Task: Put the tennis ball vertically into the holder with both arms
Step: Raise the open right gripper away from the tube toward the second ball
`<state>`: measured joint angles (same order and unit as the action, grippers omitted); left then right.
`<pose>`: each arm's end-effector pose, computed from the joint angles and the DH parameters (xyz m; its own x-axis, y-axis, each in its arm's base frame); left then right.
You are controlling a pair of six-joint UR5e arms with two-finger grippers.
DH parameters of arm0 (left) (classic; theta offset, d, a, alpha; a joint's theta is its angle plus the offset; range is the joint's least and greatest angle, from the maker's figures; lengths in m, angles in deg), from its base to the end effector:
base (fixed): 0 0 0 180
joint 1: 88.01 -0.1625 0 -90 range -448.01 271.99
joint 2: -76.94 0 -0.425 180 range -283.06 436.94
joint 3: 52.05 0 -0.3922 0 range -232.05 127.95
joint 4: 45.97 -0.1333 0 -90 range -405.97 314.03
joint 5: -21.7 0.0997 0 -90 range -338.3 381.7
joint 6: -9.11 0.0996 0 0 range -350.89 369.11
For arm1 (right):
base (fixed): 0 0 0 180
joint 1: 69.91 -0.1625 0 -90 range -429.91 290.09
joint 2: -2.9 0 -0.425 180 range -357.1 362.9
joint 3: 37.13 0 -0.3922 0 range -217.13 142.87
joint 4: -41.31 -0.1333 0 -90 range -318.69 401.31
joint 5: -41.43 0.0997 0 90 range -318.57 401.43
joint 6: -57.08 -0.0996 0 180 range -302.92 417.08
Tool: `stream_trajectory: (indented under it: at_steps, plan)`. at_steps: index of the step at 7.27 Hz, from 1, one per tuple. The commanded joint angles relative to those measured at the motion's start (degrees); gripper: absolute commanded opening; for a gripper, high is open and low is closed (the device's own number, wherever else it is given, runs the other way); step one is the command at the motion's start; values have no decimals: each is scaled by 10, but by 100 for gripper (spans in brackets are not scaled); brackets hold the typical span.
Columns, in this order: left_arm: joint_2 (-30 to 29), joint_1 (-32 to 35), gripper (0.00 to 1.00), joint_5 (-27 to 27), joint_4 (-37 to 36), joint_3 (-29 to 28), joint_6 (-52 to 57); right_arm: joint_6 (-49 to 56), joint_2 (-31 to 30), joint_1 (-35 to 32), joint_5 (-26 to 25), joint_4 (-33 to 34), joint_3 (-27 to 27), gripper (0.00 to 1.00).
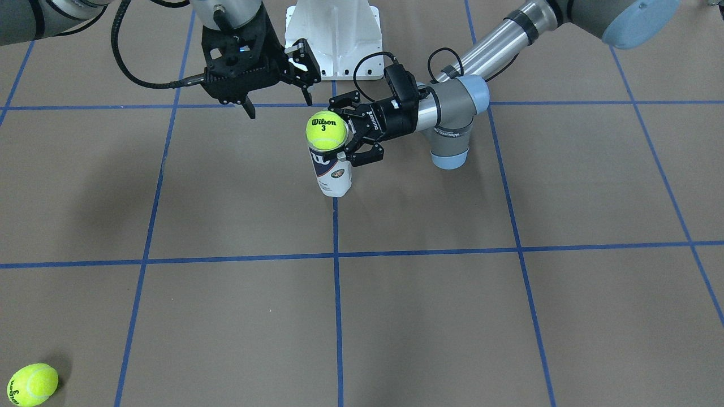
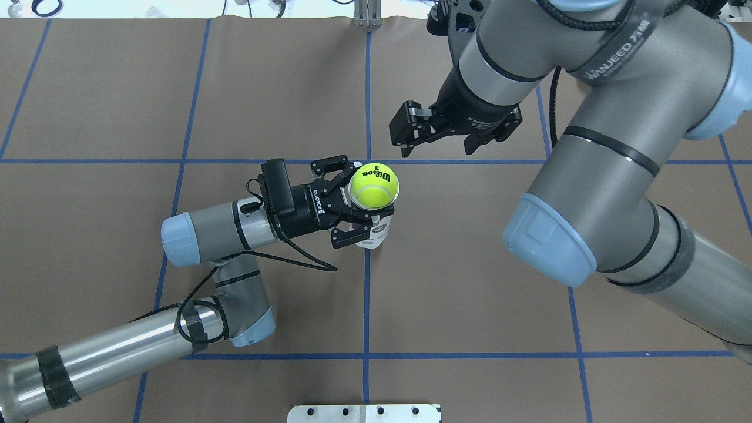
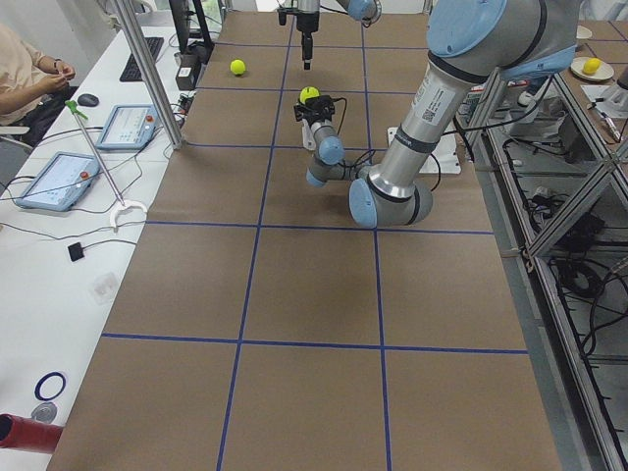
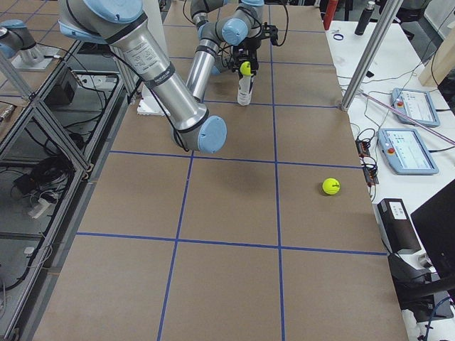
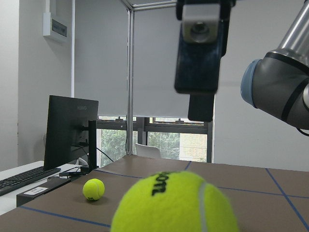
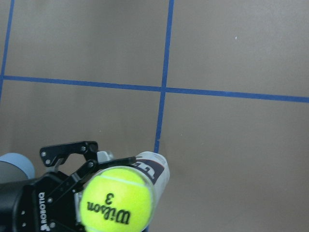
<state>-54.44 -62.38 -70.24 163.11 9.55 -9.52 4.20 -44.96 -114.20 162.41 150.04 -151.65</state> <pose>0.5481 -0.4071 0.2526 0.1952 0.9567 -0.2157 0.7032 0.0167 0.7108 -0.3513 -0.4573 0.1007 0.5787 -0.1583 0.8001 0.0302 0.9845 0.1730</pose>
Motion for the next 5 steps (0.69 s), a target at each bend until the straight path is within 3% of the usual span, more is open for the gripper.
stream_trajectory:
  at_steps: [1,5]
  plan:
    - [0,-6,80,0,5,-3,0,77,-40,-39,27,0,-15,98]
    - [3,-1,91,0,5,0,-1,83,-47,-48,34,0,-13,98]
